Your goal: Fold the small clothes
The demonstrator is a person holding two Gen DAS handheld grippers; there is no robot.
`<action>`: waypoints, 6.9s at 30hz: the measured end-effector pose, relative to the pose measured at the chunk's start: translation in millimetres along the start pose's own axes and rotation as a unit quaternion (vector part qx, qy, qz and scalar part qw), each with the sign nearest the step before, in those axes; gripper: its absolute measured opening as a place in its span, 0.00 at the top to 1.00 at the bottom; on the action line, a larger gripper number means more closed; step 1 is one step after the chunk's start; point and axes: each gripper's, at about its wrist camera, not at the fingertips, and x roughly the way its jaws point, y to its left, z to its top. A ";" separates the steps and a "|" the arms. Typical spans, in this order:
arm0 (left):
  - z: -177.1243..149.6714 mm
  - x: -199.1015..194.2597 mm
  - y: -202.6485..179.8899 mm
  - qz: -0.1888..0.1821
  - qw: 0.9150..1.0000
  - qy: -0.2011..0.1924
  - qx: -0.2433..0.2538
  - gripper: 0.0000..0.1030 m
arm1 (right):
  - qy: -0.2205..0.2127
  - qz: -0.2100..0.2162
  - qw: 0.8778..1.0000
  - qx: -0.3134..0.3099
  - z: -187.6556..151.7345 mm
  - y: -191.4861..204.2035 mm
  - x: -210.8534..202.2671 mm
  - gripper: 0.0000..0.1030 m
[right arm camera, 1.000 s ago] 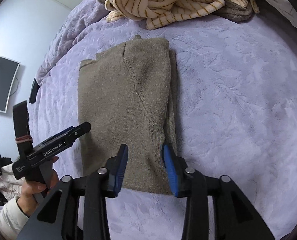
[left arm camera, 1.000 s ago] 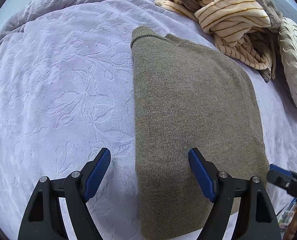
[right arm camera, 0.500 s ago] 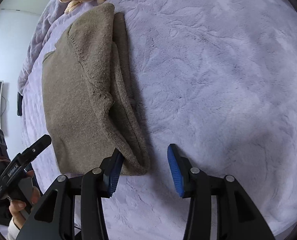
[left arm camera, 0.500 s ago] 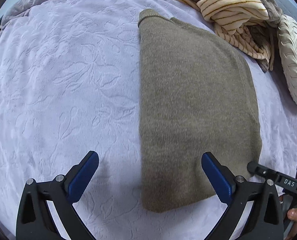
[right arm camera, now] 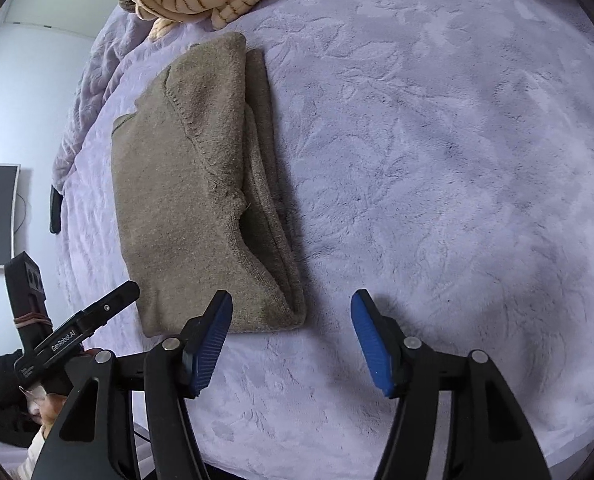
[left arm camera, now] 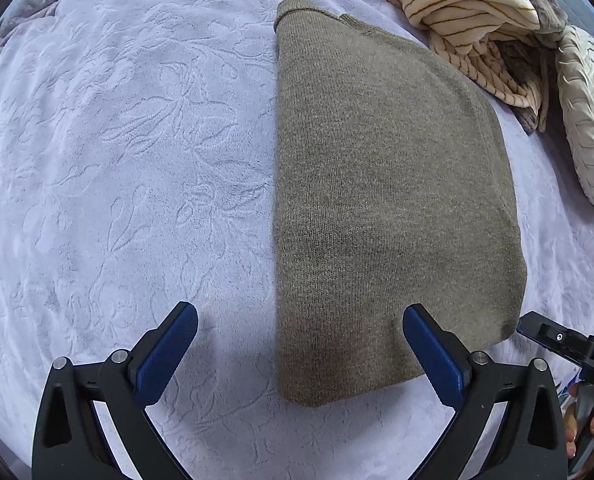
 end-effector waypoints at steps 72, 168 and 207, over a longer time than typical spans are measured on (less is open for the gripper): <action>41.7 19.6 -5.6 -0.210 0.977 -0.016 0.009 0.46 | 0.072 0.243 0.966 -0.053 128.3 41.4 57.6 0.57; -119.3 -97.5 37.9 0.054 0.996 -0.040 0.061 0.10 | -0.002 -0.108 0.988 -0.108 -141.0 108.8 -17.8 0.20; -92.7 -110.0 2.9 0.098 0.994 -0.035 0.032 0.10 | -0.030 -0.159 0.977 -0.141 -114.1 150.6 -37.6 0.00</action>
